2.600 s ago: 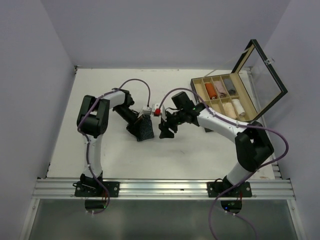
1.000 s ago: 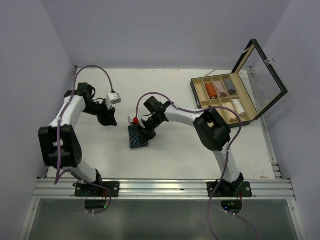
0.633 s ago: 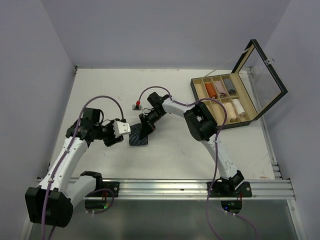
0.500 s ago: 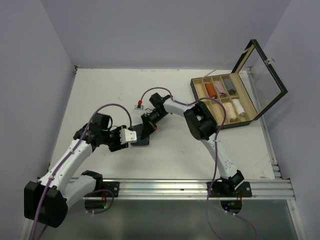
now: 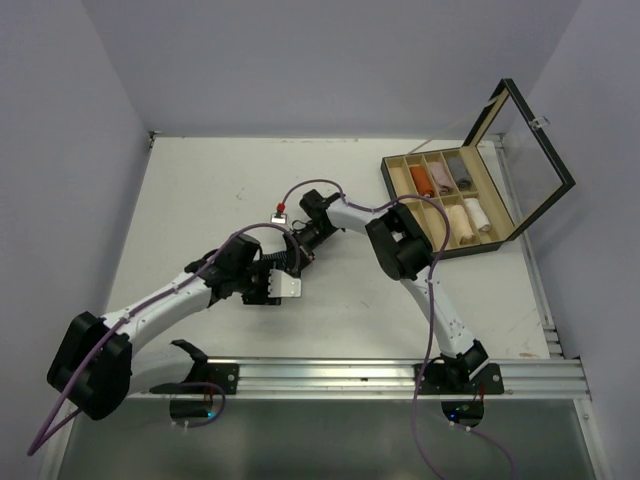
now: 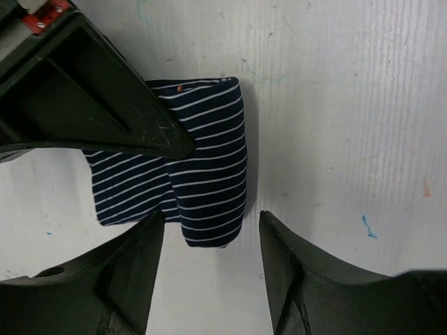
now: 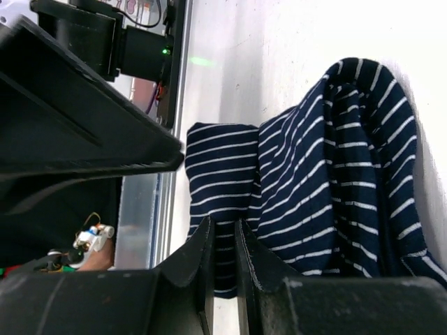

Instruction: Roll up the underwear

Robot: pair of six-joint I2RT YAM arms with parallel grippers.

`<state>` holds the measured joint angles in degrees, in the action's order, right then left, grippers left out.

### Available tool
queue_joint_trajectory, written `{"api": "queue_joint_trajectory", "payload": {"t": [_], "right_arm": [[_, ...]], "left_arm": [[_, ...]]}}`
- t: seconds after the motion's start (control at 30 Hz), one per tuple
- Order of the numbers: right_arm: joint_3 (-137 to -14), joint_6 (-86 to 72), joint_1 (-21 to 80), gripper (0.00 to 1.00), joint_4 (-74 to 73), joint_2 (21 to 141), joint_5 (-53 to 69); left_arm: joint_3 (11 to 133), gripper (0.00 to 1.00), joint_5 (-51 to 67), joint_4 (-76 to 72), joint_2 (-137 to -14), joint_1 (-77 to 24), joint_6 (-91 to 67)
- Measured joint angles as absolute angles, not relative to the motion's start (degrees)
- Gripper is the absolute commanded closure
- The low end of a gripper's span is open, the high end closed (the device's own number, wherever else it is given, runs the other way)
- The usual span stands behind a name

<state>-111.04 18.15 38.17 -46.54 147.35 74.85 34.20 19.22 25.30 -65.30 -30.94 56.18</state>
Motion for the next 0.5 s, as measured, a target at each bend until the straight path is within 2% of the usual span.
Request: {"api": "queue_joint_trajectory", "payload": {"t": [0.1, 0.17, 0.2, 0.23, 0.27, 0.3, 0.33, 0.43, 0.5], "right_arm": [[-110.8, 17.3, 38.2, 1.0, -46.3, 147.4, 75.0], [-110.8, 17.0, 38.2, 1.0, -46.2, 147.4, 75.0], [-110.8, 16.9, 38.2, 1.0, -46.2, 147.4, 75.0], [-110.8, 16.8, 38.2, 0.98, -46.3, 147.4, 75.0], [-110.8, 16.7, 38.2, 0.95, -46.3, 147.5, 75.0], [-110.8, 16.6, 38.2, 0.77, -46.3, 147.5, 74.9], [-110.7, 16.4, 38.1, 0.7, -46.3, 147.5, 74.8], [-110.2, 15.8, 37.4, 0.51, -46.4, 147.0, 74.2], [-109.3, 15.8, 36.7, 0.45, -46.7, 145.5, 73.4]], "left_arm": [[33.4, 0.4, 18.1, 23.0, -68.5, -31.8, 56.4], [33.1, 0.45, 17.3, 21.5, -70.7, -32.5, 56.5], [33.1, 0.49, 16.9, 20.9, -72.1, -32.9, 56.6], [33.1, 0.62, 16.4, 20.0, -73.5, -33.2, 56.6], [33.1, 0.7, 15.8, 19.1, -74.8, -33.4, 56.5], [33.5, 0.77, 15.6, 18.9, -75.8, -33.5, 56.7], [34.2, 0.87, 15.6, 19.2, -76.6, -33.5, 56.9], [37.5, 0.96, 15.8, 22.2, -79.4, -33.6, 57.5], [39.9, 0.99, 16.3, 23.9, -81.6, -33.5, 58.1]]}}
